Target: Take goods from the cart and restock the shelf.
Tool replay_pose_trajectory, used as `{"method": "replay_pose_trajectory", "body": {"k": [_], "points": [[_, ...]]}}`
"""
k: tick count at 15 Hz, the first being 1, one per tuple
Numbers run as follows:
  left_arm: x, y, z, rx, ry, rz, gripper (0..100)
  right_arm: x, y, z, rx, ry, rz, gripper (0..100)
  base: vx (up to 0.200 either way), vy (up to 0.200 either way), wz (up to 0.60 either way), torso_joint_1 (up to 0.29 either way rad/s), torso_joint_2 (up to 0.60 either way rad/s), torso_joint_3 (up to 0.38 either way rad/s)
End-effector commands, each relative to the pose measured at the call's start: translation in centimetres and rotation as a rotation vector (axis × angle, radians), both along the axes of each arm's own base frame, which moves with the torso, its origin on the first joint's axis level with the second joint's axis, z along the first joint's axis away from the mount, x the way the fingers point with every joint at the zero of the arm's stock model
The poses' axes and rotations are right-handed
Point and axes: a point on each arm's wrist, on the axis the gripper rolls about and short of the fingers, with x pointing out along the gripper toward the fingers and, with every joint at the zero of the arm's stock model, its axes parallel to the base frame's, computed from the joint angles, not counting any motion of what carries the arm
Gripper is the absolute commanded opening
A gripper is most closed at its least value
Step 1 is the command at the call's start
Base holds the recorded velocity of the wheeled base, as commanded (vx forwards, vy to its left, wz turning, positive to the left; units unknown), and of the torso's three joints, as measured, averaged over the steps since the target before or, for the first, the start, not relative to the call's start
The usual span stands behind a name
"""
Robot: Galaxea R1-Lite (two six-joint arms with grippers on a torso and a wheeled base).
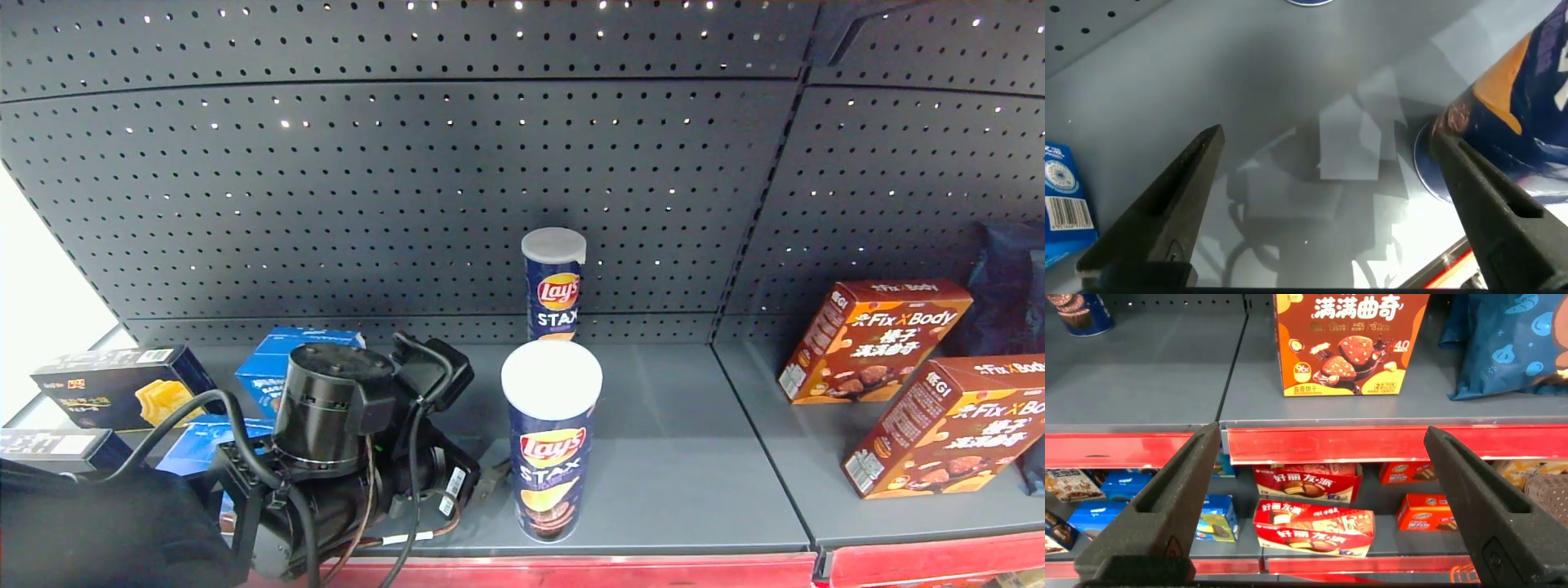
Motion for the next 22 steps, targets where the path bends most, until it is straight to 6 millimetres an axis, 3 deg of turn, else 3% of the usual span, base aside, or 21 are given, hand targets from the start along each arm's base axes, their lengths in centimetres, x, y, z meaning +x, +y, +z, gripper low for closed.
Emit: {"method": "replay_pose_trajectory", "body": {"k": [1,10,15,22], "points": [[0.1,-0.1,0.1,-0.002,-0.003,0.000,100,0.0,0.0,0.0,-0.001,0.001,0.000,100,0.000,0.000,0.00,0.000,0.00,0.000],[-0.2,0.7,-0.6,0.044,0.005,0.047,100,0.0,0.0,0.0,-0.001,0.001,0.000,100,0.000,0.000,0.00,0.000,0.00,0.000],[-1.5,1.2,-1.2,0.083,0.018,0.021,100,0.0,0.0,0.0,0.001,0.001,0.000,100,0.000,0.000,0.00,0.000,0.00,0.000],[-1.6,0.3,-0.9,0.060,-0.012,-0.009,100,0.0,0.0,0.0,0.001,0.001,0.000,100,0.000,0.000,0.00,0.000,0.00,0.000]]}}
